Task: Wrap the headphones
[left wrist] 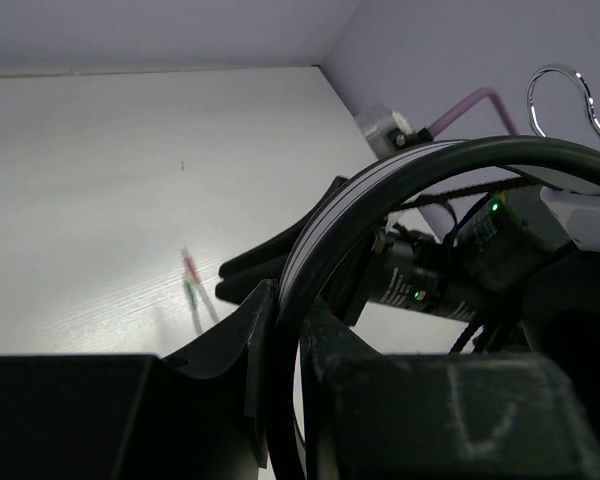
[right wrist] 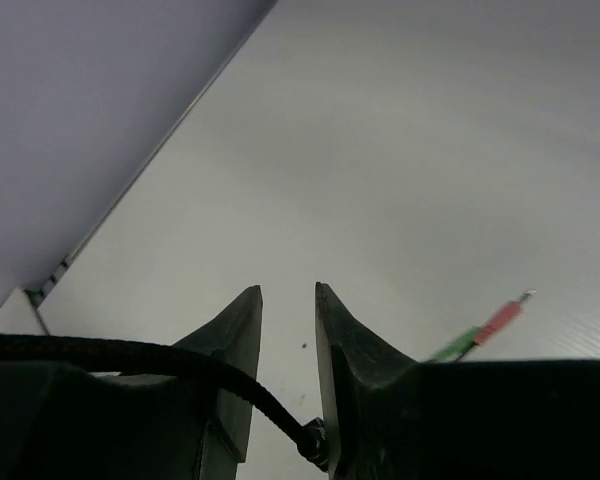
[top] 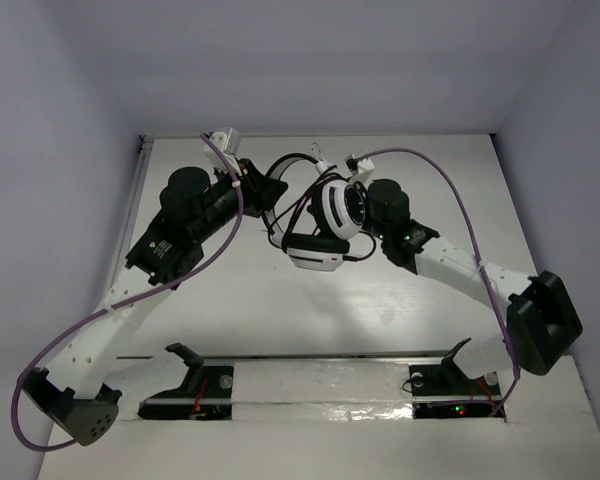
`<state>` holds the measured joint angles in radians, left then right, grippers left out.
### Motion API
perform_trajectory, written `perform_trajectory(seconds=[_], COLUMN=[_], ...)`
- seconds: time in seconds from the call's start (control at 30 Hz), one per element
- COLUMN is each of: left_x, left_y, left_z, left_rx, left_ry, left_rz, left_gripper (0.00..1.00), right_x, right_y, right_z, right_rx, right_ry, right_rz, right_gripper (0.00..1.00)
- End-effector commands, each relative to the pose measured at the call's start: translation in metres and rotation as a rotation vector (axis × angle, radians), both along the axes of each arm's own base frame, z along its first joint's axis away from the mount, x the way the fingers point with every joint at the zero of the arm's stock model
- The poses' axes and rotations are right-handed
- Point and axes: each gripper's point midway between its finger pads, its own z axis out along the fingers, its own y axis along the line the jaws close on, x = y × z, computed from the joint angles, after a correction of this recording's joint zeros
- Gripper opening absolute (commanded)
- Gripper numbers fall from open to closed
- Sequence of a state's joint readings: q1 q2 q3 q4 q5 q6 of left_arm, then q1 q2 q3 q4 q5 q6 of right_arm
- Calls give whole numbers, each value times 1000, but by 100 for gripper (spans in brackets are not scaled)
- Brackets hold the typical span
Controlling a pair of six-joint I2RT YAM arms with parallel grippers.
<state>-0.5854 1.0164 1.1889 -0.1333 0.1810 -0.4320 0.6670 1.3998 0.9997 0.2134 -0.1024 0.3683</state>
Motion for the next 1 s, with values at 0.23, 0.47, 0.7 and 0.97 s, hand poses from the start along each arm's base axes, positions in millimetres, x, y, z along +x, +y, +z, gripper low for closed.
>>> perform_trajectory(seconds=[0.23,0.47,0.7,0.97], left_x=[5,12,20,25], left_y=[14,14,30,29], left_z=[94,95,106,109], left_rx=[-241,-285,-307,-322], left_ry=[-130,-124,-137,-141], left_rz=[106,134,233,243], left_gripper=[0,0,0,0], right_x=[-16,-17,-29,-32], right_y=[42,49,55,50], right_z=[-11,-34,-60,-82], right_rx=[201,216,216,190], right_ry=[19,58,110,142], right_rz=[220,249,275,261], right_gripper=[39,42,43,39])
